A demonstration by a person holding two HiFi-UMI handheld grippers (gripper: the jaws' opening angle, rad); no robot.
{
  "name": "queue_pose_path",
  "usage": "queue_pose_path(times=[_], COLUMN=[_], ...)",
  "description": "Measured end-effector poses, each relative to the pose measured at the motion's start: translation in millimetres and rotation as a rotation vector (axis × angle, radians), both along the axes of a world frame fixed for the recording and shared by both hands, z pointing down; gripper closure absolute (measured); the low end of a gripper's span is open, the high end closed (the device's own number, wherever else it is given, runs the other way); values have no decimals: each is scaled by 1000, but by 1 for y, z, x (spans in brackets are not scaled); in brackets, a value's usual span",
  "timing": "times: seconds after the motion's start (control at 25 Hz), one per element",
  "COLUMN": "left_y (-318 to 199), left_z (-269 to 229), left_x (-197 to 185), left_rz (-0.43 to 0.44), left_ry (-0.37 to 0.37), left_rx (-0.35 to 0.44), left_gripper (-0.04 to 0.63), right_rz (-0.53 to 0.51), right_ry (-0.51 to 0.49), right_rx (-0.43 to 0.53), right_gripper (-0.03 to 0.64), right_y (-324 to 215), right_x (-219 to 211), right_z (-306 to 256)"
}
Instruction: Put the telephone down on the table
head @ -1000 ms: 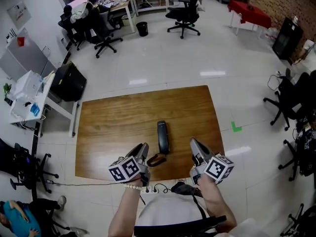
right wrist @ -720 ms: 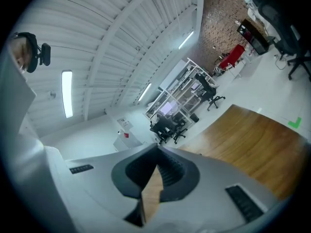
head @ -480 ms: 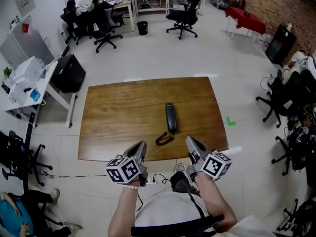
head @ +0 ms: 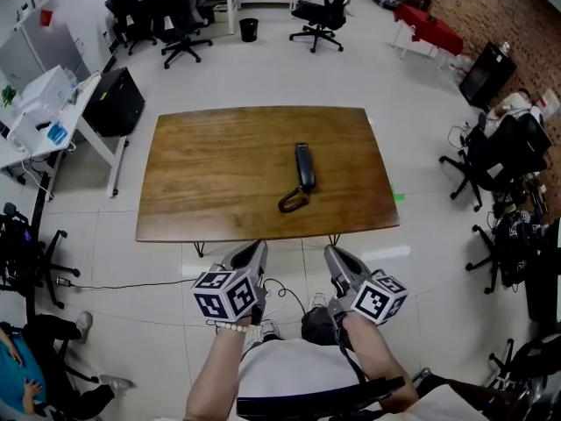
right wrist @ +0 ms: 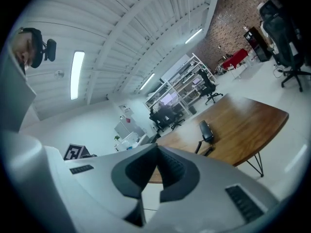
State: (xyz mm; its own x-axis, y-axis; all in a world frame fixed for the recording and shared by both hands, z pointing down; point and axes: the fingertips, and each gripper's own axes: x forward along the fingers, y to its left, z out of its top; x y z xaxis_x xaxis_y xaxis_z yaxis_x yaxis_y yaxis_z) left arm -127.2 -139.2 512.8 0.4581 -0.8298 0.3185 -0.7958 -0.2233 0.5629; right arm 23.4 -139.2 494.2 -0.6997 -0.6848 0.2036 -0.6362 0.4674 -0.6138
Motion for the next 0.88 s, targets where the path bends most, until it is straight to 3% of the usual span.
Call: queue_pose_path(times=[0.36, 0.64, 0.88], left_y=[39, 55, 69], left_z=[-8, -18, -15], left_x=[55, 117, 134], left_rz=[23, 30, 20], left_ry=[-3, -36, -69], left_rx=[17, 19, -10], left_gripper=[595, 595, 595], right_rz=[-31, -7, -10], right_ry=[-10, 11, -22], right_rx=[44, 55, 52], right_gripper=[614, 614, 614], right_y=[42, 66, 74], right_x=[36, 103, 116], right_z=[-15, -13, -11])
